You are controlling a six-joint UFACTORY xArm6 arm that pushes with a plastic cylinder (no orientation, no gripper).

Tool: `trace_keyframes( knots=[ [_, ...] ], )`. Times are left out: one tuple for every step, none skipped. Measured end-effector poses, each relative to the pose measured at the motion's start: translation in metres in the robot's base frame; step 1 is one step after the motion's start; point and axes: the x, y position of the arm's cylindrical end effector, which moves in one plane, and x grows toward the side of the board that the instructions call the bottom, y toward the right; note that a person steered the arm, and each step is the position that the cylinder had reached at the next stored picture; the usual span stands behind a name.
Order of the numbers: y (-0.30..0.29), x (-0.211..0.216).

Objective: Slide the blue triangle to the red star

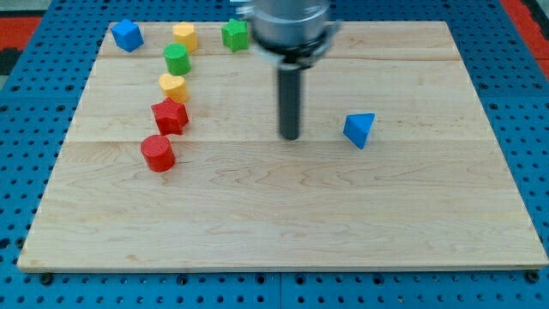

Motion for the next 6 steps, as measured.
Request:
trace_keyframes(
  knots=[
    [0.098, -0.014],
    [0.15, -0.014],
    [0.193, 0.007],
    [0.117, 0.014],
    [0.013, 0.004],
    [-0.046, 0.003]
  ],
)
